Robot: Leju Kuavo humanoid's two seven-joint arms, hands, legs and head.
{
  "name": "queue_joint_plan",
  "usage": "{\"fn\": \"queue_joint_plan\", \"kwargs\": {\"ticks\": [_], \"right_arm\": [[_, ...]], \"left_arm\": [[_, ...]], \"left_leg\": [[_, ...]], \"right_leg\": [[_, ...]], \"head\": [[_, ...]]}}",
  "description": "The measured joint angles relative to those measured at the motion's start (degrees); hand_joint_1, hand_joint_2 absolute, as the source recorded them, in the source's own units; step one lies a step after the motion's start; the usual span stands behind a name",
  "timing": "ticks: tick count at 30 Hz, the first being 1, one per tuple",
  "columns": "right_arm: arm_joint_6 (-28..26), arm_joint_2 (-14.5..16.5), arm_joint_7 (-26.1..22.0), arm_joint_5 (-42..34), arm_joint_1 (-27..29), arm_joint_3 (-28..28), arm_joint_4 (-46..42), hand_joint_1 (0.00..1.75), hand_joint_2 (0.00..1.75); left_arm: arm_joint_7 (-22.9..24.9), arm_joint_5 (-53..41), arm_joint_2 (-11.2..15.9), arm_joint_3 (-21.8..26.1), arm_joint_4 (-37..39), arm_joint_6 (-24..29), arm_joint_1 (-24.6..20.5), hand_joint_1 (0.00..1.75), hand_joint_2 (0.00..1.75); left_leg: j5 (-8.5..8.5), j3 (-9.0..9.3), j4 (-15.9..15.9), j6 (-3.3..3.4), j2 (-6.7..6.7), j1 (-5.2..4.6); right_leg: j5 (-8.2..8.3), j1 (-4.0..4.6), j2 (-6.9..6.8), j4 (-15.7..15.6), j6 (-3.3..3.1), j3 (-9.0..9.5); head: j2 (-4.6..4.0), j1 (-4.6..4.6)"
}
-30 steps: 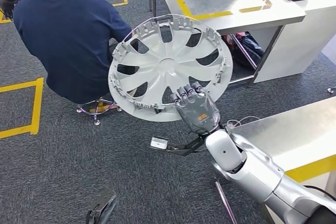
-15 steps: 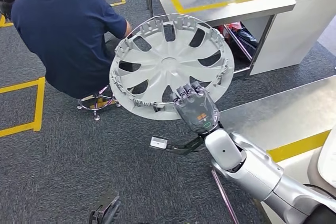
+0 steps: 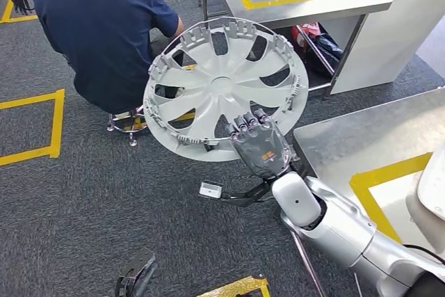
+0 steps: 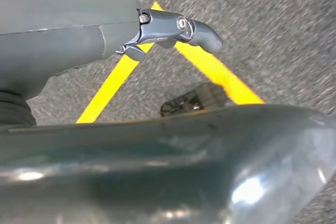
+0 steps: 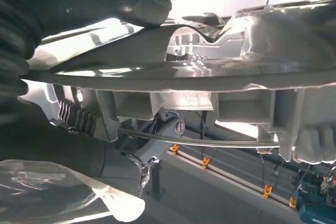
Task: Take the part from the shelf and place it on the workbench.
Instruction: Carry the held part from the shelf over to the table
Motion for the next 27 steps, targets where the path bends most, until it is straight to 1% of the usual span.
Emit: {"fn": "queue_joint_plan", "kwargs": {"ticks": [1,2,3,4,5,6,7,8,9,10,11,12,13,14,15,16,17,18,19,20,21,22,23,24,26,27], "right_arm": [[0.0,0.0,0.01,0.0,-0.02,0.08,0.02,1.75,1.75],[0.0,0.01,0.02,0.0,-0.1,0.13,0.02,1.75,1.75],[0.0,0.01,0.05,0.0,-0.2,0.15,0.0,1.75,1.75],[0.01,0.01,0.08,0.0,-0.31,0.18,0.01,1.75,1.75],[0.02,0.01,0.11,0.0,-0.38,0.21,0.02,1.75,1.75],[0.03,0.01,0.14,0.0,-0.41,0.25,0.04,1.75,1.75],[0.05,0.0,0.14,0.0,-0.43,0.28,0.09,1.75,1.75],[0.07,0.0,0.15,0.0,-0.46,0.3,0.1,1.75,1.75],[0.08,0.0,0.16,0.0,-0.5,0.31,0.12,1.75,1.75],[0.09,0.0,0.17,0.0,-0.55,0.32,0.13,1.75,1.75],[0.09,0.0,0.18,0.0,-0.55,0.32,0.14,1.75,1.75],[0.09,0.0,0.16,0.0,-0.51,0.32,0.16,1.75,1.75],[0.09,0.0,0.15,0.0,-0.45,0.32,0.18,1.75,1.75],[0.1,0.0,0.13,0.0,-0.38,0.32,0.21,1.75,1.75],[0.1,0.0,0.12,0.0,-0.33,0.32,0.24,1.75,1.75],[0.11,0.0,0.12,0.0,-0.3,0.32,0.26,1.75,1.75],[0.11,0.0,0.12,0.0,-0.28,0.32,0.27,1.75,1.75],[0.11,0.0,0.12,0.0,-0.28,0.31,0.27,1.75,1.75],[0.12,0.0,0.12,0.0,-0.28,0.3,0.27,1.75,1.75],[0.13,0.0,0.12,0.0,-0.27,0.3,0.27,1.75,1.75],[0.13,0.0,0.13,0.0,-0.27,0.29,0.27,1.75,1.75],[0.13,0.0,0.13,0.0,-0.26,0.29,0.27,1.75,1.75],[0.13,0.0,0.13,0.0,-0.25,0.29,0.27,1.75,1.75],[0.14,0.0,0.12,0.0,-0.26,0.29,0.27,1.75,1.75],[0.14,0.0,0.1,0.0,-0.25,0.29,0.27,1.75,1.75],[0.14,0.0,0.1,0.0,-0.25,0.29,0.27,1.75,1.75]], "left_arm": [[0.03,-0.01,-0.02,0.03,0.0,-0.02,-0.01,0.0,0.0],[0.06,-0.02,-0.02,0.07,-0.01,-0.03,-0.02,0.0,0.0],[0.1,-0.03,-0.02,0.1,-0.01,-0.03,-0.03,0.0,0.0],[0.13,-0.04,-0.01,0.14,-0.01,-0.03,-0.05,0.0,0.0],[0.17,-0.05,0.0,0.17,-0.01,-0.03,-0.05,0.0,0.0],[0.19,-0.07,0.02,0.18,0.0,-0.03,-0.02,0.0,0.0],[0.2,-0.08,0.05,0.19,0.0,-0.03,0.01,0.0,0.0],[0.22,-0.09,0.08,0.2,0.0,-0.02,0.05,0.0,0.0],[0.25,-0.1,0.11,0.21,0.0,-0.02,0.08,0.0,0.0],[0.29,-0.12,0.13,0.22,0.0,0.03,0.09,0.0,0.0],[0.4,-0.12,0.1,0.23,0.0,0.14,0.1,0.0,0.0],[0.62,-0.1,0.07,0.25,0.0,0.35,0.1,0.0,0.0],[0.88,-0.07,0.04,0.26,0.0,0.64,0.11,0.0,0.0],[1.22,-0.03,0.02,0.28,0.0,0.96,0.11,0.0,0.0],[1.54,-0.01,0.01,0.31,0.0,1.3,0.1,0.0,0.0],[1.8,0.0,0.01,0.33,0.0,1.6,0.08,0.0,0.0],[2.07,0.01,0.03,0.36,0.0,1.88,0.03,0.0,0.0],[2.24,0.0,0.04,0.39,0.0,2.11,-0.05,0.0,0.0],[2.36,-0.01,0.04,0.42,0.0,2.28,-0.11,0.0,0.0],[2.43,-0.01,0.04,0.44,0.0,2.39,-0.17,0.0,0.0],[2.45,-0.01,-0.03,0.45,0.0,2.44,-0.18,0.0,0.0],[2.5,-0.01,-0.09,0.45,0.0,2.47,-0.16,0.0,0.0],[2.57,-0.01,-0.1,0.45,0.0,2.5,-0.14,0.0,0.0],[2.64,-0.01,-0.12,0.46,0.0,2.54,-0.13,0.0,0.0],[2.74,-0.01,-0.1,0.5,0.0,2.59,-0.14,0.0,0.0],[2.75,0.0,-0.13,0.51,0.0,2.6,-0.14,0.0,0.0]], "left_leg": [[0.59,-0.75,0.1,-0.22,0.0,0.05],[1.09,-1.46,0.27,-0.5,-0.02,0.02],[1.62,-2.02,0.44,-0.81,-0.03,-0.01],[2.16,-2.38,0.55,-1.11,-0.04,-0.05],[2.7,-2.66,0.59,-1.42,-0.04,-0.07],[3.26,-2.8,0.57,-1.72,-0.06,-0.05],[3.21,-3.04,0.7,-2.02,-0.12,0.02],[2.23,-3.45,1.42,-2.34,-0.19,0.09],[0.23,-4.08,3.15,-2.64,-0.24,0.16],[-2.57,-4.9,6.0,-2.91,-0.28,0.26],[-5.3,-5.78,9.73,-3.14,-0.27,0.32],[-7.21,-6.48,13.48,-3.28,-0.27,0.39],[-7.91,-6.71,16.2,-3.34,-0.27,0.44],[-7.45,-6.11,17.1,-3.28,-0.27,0.47],[-6.28,-4.46,15.75,-3.09,-0.28,0.46],[-5.08,-1.93,12.56,-2.8,-0.29,0.41],[-4.65,1.15,8.25,-2.41,-0.32,0.31],[-4.68,3.74,4.37,-2.07,-0.34,0.17],[-5.04,5.41,1.65,-1.79,-0.37,0.0],[-5.44,6.17,0.08,-1.62,-0.37,-0.13],[-5.37,6.13,-0.32,-1.7,-0.37,-0.19],[-5.23,5.97,-0.47,-1.72,-0.37,-0.25],[-5.06,5.85,-0.57,-1.72,-0.37,-0.28],[-4.87,5.71,-0.57,-1.67,-0.37,-0.34],[-4.44,5.34,-0.55,-1.3,-0.37,-0.47],[-4.25,5.15,-0.54,-1.15,-0.37,-0.51]], "right_leg": [[1.12,-0.04,-0.06,-3.38,0.03,2.92],[1.35,0.0,-0.11,-7.7,0.03,6.24],[0.94,0.05,-0.11,-11.64,-0.1,9.05],[0.27,0.13,-0.08,-14.29,-0.27,10.76],[-0.22,0.27,0.0,-15.58,-0.55,11.45],[-0.07,0.32,0.02,-15.81,-1.05,11.05],[0.41,0.31,-0.05,-15.74,-1.54,10.62],[0.85,0.28,-0.1,-15.76,-2.14,10.14],[1.44,0.21,-0.18,-15.85,-2.72,9.57],[2.0,0.21,-0.22,-15.86,-3.12,9.1],[2.56,0.28,-0.2,-15.86,-3.39,8.37],[3.21,0.37,-0.21,-15.82,-3.53,7.64],[3.77,0.48,-0.21,-15.79,-3.57,6.92],[4.32,0.58,-0.18,-15.76,-3.54,6.19],[4.84,0.66,-0.13,-15.73,-3.46,5.52],[5.31,0.72,-0.07,-15.69,-3.35,4.96],[5.73,0.8,-0.03,-15.66,-3.18,4.48],[6.09,0.84,-0.04,-15.63,-2.98,4.16],[6.42,0.86,-0.09,-15.62,-2.72,3.97],[6.62,0.88,-0.15,-15.59,-2.48,3.81],[6.54,0.88,-0.17,-15.61,-2.69,3.72],[6.63,0.89,-0.2,-15.65,-3.04,3.62],[6.77,0.87,-0.2,-15.75,-3.23,3.53],[7.06,0.82,-0.19,-15.92,-3.26,3.46],[8.01,0.68,-0.2,-16.3,-2.49,3.31],[8.31,0.64,-0.2,-16.46,-2.29,3.22]], "head": [[0.0,0.01],[0.0,0.03],[0.0,-0.02],[0.0,-0.03],[0.0,-0.07],[0.0,-0.11],[0.0,-0.11],[0.0,-0.22],[0.0,-0.38],[0.0,-0.5],[0.0,-0.63],[0.0,-0.68],[0.0,-0.67],[0.0,-0.69],[0.0,-0.68],[0.0,-0.69],[0.0,-0.68],[0.0,-0.64],[0.0,-0.64],[0.0,-0.65],[0.0,-0.58],[0.0,-0.51],[0.0,-0.41],[0.0,-0.28],[0.0,-0.24],[0.0,-0.23]]}}
